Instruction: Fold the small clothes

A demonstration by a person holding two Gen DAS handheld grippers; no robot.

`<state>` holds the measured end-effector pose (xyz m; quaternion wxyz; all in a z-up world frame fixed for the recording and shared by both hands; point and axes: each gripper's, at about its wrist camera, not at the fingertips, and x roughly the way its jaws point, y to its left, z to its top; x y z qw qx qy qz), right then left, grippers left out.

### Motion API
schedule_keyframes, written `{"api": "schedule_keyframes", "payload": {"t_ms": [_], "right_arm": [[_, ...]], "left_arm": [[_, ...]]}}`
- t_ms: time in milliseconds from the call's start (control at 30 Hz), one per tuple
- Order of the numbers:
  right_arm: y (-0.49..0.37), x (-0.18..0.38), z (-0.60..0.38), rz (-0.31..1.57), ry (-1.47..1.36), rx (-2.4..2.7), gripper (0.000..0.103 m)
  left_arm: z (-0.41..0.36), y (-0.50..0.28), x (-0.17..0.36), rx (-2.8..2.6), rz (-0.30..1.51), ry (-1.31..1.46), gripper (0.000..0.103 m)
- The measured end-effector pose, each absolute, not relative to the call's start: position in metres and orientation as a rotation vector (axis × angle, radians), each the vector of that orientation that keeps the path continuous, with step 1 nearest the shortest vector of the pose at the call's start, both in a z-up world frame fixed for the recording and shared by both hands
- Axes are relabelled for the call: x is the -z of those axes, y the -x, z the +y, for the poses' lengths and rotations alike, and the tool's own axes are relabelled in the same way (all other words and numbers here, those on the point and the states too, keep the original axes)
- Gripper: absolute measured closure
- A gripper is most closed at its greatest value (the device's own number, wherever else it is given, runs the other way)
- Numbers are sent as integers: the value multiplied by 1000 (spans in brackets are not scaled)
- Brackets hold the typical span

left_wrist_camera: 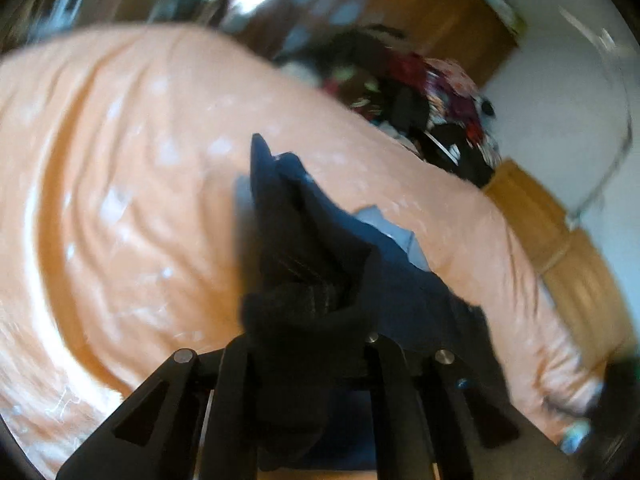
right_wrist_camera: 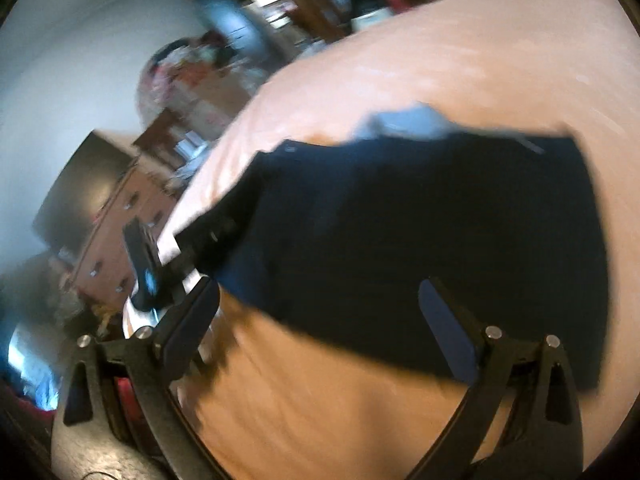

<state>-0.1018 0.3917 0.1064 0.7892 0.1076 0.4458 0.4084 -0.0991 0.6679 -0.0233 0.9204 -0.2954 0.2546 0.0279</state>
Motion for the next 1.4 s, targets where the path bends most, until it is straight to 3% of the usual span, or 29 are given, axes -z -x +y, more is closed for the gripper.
{"api": "schedule_keyframes", "payload": {"t_ms": [267, 400, 433, 467, 533, 867, 1233, 1300, 1400], "right_arm": [[5, -94, 576, 1079, -132, -1156, 5], [-19, -55, 588, 1117, -5, -1050, 8], [-26, -43, 578, 1136, -16, -1022, 23], [-35, -31, 560, 1158, -65, -1003, 57], [-42, -22, 519, 1149, -194, -990, 87], [-41, -4, 296, 1088, -540, -845, 91], [-59, 32, 244, 1155, -600, -822, 90], [-61, 39, 249, 1190, -618, -823, 88], [-56, 44, 241, 1238, -705, -839, 81]], "left_arm": [[624, 88, -7, -40, 517, 437, 92], [589, 74, -10, 22, 547, 322, 90], [576, 69, -11, 54, 557, 287, 89], [568, 66, -11, 73, 564, 271, 89], [543, 56, -10, 138, 587, 226, 88], [385, 11, -7, 502, 694, 110, 84], [302, -27, 33, 570, 841, 78, 75], [297, -29, 43, 565, 853, 71, 67], [289, -32, 52, 567, 892, 57, 64]]}}
